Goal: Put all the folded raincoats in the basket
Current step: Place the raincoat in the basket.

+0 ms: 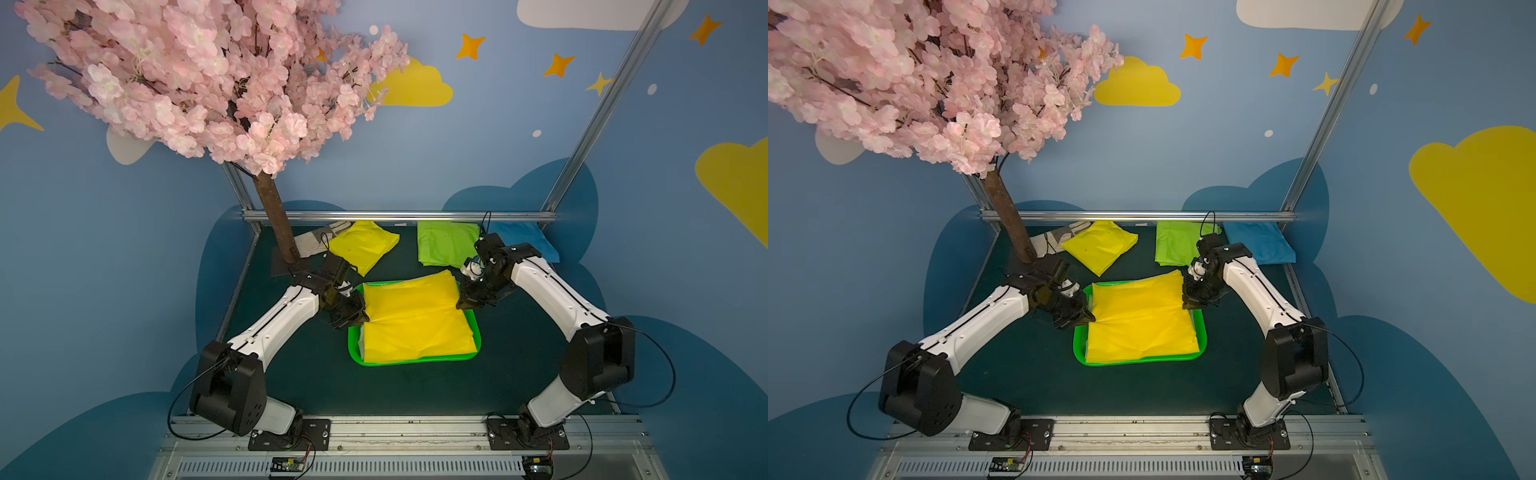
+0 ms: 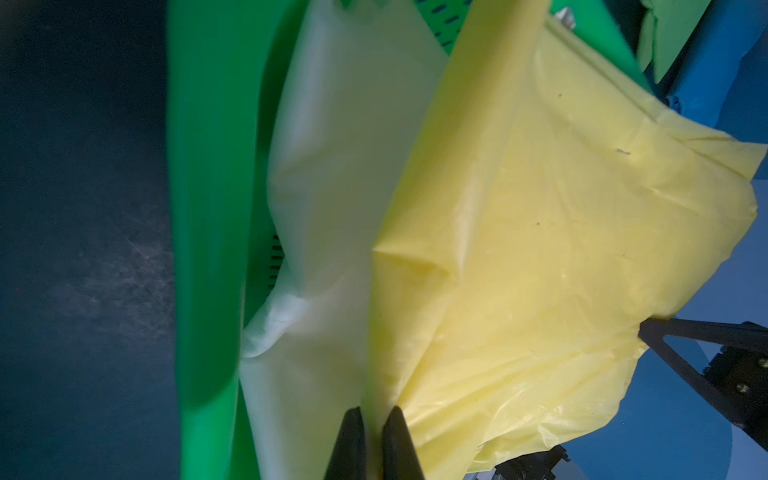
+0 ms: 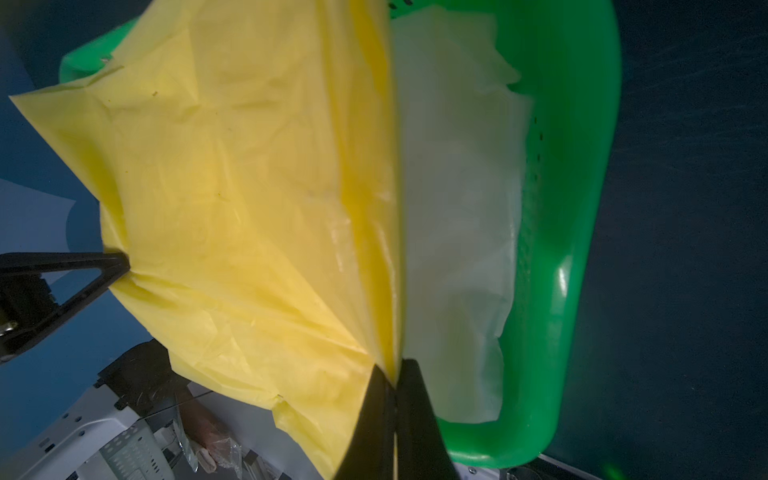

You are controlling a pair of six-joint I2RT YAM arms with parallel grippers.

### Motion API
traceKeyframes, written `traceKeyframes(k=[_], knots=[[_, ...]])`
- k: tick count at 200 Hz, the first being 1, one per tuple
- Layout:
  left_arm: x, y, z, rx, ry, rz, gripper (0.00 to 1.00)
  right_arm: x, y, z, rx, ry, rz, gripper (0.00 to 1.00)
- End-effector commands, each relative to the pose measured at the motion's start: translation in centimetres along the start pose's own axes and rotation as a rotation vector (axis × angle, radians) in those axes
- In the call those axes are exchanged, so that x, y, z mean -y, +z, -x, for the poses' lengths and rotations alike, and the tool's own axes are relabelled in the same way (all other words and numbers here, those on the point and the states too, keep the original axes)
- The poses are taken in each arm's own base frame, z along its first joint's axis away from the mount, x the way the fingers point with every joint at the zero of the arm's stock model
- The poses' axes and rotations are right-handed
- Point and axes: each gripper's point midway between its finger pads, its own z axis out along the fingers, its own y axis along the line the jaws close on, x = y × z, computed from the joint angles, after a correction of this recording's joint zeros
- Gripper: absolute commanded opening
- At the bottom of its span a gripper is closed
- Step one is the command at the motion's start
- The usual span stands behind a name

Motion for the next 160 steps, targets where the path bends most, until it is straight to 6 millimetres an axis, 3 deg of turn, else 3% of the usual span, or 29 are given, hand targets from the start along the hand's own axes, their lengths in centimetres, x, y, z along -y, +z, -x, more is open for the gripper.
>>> traceKeyframes(k=[1,64,128,160], knots=[[-0.6,1.7,-0.3,-0.022,-0.005,0.024,0.02,0.5,0.7,-0.4,-0.007,-0.01,0.007,0.0],[-2.3,4.5,1.0,0.043,0.038,0.09,0.02,0.8,3.1,-0.1,-0.009,-0.019,0.037,0.0],[0.7,0.7,0.7,0.148,0.122,-0.016,0.02,-0.8,0.2,-0.1,0.069,-0.064,0.062,0.0],[0.7,0.0,1.0,0.193,0.153,-0.014,0.02,-0.3,0.0,0.1,0.092,-0.067,0.038,0.0]])
